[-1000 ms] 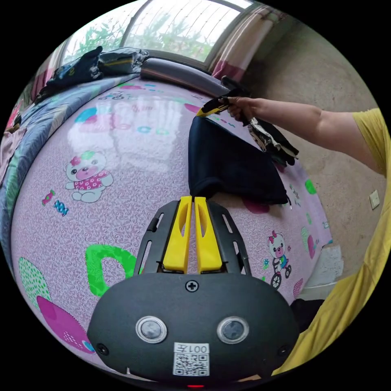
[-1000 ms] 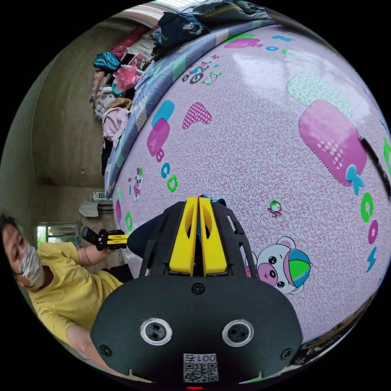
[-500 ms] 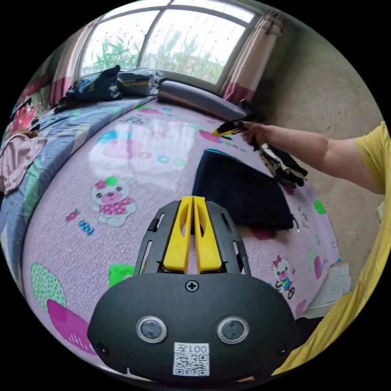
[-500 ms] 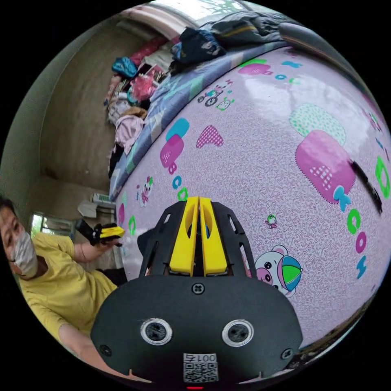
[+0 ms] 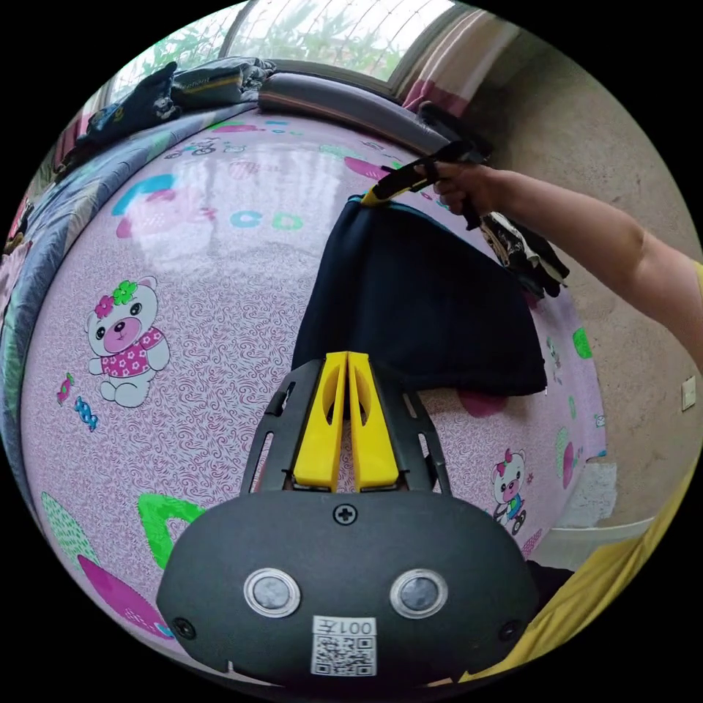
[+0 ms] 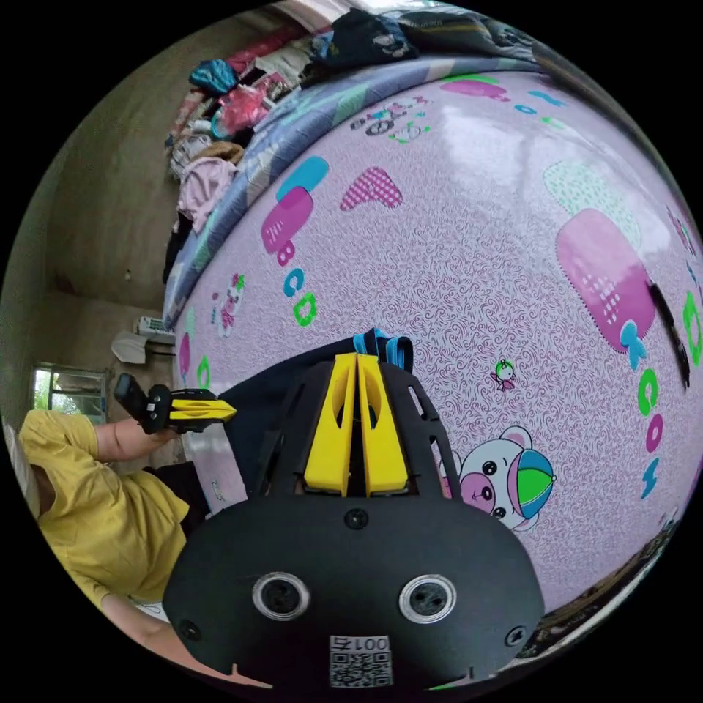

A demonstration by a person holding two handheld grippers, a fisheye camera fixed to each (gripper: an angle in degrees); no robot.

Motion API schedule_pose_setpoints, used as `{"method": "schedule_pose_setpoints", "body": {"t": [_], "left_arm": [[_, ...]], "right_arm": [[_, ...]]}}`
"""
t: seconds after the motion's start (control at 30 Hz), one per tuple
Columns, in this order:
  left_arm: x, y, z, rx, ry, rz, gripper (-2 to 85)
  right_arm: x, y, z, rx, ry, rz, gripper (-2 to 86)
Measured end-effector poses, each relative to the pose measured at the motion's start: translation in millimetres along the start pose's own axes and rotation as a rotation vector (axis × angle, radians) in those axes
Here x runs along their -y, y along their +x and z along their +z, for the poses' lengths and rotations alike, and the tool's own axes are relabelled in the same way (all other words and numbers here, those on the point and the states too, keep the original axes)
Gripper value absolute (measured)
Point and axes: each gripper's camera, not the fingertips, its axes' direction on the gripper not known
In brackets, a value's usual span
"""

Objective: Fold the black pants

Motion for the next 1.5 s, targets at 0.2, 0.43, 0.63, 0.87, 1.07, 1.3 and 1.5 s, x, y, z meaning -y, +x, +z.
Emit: {"method": "schedule_pose_setpoints", "body": {"t": [0.2, 0.43, 0.63, 0.87, 1.07, 1.3, 1.5], "left_arm": [[13.8, 26.3, 0.6, -0.034, 0.092, 0.104, -1.5], [78.8, 90.7, 75.6, -0.067, 0.185, 0.302, -1.5], [119.1, 123.5, 180.0, -0.042, 0.078, 0.321, -1.5], [121.5, 122.3, 236.0, 0.0, -0.031, 0.249, -1.6], [87.9, 152.1, 241.6, 0.055, 0.007, 0.335, -1.5], [50.5, 172.7, 231.7, 0.032, 0.047, 0.348, -1.5], [-12.5, 184.0, 216.2, -0.149, 0.088, 0.329, -1.5]], "right_arm": [[-102.5, -33.1, -105.0, -0.058, 0.22, 0.039, -0.2], [-228.7, -52.1, -133.1, -0.086, 0.302, 0.238, -0.1], [-249.7, -62.7, -107.4, -0.192, 0.255, 0.297, -0.2], [-262.1, -104.0, -145.7, -0.155, 0.371, 0.304, -0.2], [-273.2, -149.3, -155.8, -0.053, 0.339, 0.261, -0.2], [-260.6, -191.3, -171.1, -0.077, 0.327, 0.235, -0.2], [-250.9, -241.3, -176.5, -0.086, 0.237, 0.142, -0.2]]}}
